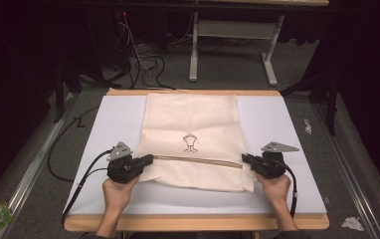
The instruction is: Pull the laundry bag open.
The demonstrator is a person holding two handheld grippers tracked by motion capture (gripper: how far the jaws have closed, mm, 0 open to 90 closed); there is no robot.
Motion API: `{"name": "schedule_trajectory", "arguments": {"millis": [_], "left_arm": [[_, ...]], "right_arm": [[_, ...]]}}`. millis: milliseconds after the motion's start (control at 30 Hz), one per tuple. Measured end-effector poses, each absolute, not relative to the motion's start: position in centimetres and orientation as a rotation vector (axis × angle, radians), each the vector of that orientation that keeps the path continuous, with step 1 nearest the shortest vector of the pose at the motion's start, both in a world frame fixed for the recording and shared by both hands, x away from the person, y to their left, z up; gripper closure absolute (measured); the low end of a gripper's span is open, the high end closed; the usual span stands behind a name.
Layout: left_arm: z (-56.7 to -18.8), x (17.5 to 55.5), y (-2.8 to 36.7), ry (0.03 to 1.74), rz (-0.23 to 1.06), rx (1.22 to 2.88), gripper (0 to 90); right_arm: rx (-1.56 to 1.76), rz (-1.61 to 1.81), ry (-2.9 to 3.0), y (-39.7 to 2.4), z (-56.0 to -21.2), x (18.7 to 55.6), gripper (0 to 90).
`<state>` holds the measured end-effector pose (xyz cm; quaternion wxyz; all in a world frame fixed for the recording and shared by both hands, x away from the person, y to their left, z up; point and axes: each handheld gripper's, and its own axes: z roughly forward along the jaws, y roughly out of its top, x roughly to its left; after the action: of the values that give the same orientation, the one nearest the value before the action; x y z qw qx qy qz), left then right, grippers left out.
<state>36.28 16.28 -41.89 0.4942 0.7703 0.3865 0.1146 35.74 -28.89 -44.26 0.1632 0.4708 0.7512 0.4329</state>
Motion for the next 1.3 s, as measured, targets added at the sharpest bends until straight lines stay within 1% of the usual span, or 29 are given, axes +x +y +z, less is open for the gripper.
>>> {"name": "schedule_trajectory", "arguments": {"millis": [400, 1300], "left_arm": [[-42.0, 36.5, 16.1, 0.942, 0.286, 1.871, 87.1], [-41.5, 36.6, 17.2, 0.964, 0.331, 1.856, 87.1]], "right_arm": [[1.342, 1.228, 2.129, -29.3, -44.0, 35.6, 88.7], [1.383, 1.211, 2.082, -31.1, -43.7, 35.5, 88.7]]}}
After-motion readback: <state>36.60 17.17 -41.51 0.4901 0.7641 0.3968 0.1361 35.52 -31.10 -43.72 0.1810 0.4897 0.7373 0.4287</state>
